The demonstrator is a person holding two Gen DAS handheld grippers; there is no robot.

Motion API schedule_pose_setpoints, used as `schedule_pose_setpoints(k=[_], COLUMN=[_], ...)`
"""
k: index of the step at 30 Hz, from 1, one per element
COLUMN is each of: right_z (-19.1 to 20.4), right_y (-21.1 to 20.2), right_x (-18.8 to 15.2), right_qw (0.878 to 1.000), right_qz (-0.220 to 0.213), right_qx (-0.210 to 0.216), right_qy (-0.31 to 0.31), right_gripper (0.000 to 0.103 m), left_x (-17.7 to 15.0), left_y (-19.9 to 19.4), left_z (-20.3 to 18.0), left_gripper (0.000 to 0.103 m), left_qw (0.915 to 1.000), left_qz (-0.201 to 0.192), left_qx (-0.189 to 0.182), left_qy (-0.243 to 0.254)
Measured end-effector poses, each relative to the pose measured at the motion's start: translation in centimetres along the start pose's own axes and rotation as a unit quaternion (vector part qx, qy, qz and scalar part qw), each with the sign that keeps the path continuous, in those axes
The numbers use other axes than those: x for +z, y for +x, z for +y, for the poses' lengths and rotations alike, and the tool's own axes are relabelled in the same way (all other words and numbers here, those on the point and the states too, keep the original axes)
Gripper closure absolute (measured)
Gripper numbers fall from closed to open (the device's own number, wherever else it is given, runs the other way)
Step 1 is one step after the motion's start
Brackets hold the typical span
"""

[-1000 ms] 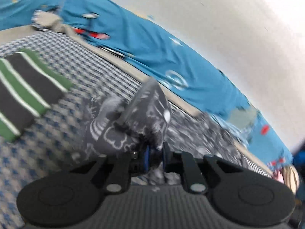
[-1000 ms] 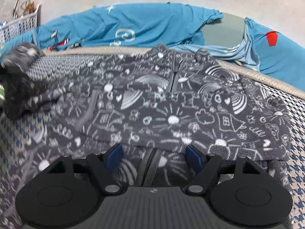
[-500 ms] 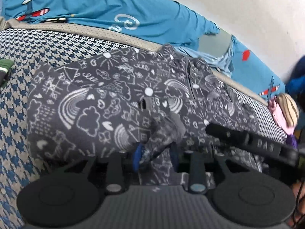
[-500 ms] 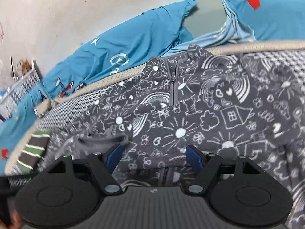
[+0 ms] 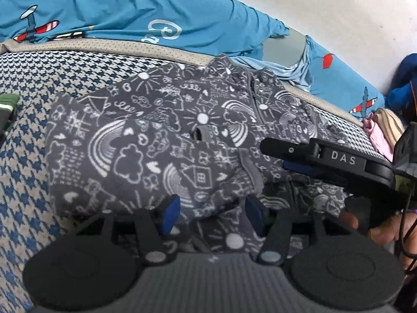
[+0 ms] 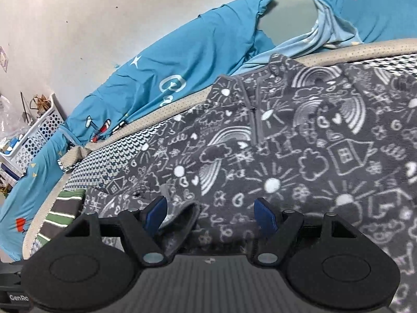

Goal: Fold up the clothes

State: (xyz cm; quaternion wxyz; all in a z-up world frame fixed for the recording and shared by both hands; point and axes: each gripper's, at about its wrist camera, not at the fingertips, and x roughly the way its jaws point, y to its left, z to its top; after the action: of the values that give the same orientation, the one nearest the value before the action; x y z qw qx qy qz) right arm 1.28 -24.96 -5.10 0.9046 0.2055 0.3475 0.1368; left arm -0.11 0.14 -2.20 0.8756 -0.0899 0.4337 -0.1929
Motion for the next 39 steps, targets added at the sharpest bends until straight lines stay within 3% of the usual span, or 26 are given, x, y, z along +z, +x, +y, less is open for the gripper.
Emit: schedule_pose_setpoints(k=[17, 22, 26, 29, 31, 33, 39], right_z=[3.8, 3.9, 4.2, 4.4, 4.5, 4.5, 5.8], right_y=[2.8, 3.2, 3.8, 4.3, 4.5, 4.6, 3.5], right_x=[-1.7, -1.9, -2.1, -2.5, -2.6, -2.5, -1.5], right_qw=[0.994, 0.995, 0.994, 0.993, 0.992, 0.992, 0.990], right_qz=[0.021, 0.021, 0.025, 0.025, 0.025, 0.028, 0.000], right_qx=[0.020, 0.018, 0.023, 0.016, 0.016, 0.020, 0.037], right_qy=[-0.101, -0.098, -0.107, -0.117, -0.119, -0.118, -0.134], right_gripper=[0.030, 0.031, 0.048, 0.052, 0.060, 0.085, 0.091], left_x=[-0.1, -0.3, -0.5, -0.5, -0.5, -0.5, -0.3], left_y=[0.1, 0.3, 0.4, 0.5, 0.5, 0.5, 0.3], left_z=[1.9, 2.1, 2.3, 2.4, 2.4, 2.4, 2.3], left_gripper=[0.049, 0.049, 0.049, 0.048, 0.048, 0.047, 0.045], left_qw=[0.9993, 0.9991, 0.9989, 0.9988, 0.9987, 0.9986, 0.9987], left_qz=[0.002, 0.005, 0.009, 0.008, 0.008, 0.007, 0.001], left_qx=[0.027, 0.032, 0.035, 0.035, 0.035, 0.036, 0.031], left_qy=[-0.027, -0.027, -0.029, -0.034, -0.036, -0.037, -0.041])
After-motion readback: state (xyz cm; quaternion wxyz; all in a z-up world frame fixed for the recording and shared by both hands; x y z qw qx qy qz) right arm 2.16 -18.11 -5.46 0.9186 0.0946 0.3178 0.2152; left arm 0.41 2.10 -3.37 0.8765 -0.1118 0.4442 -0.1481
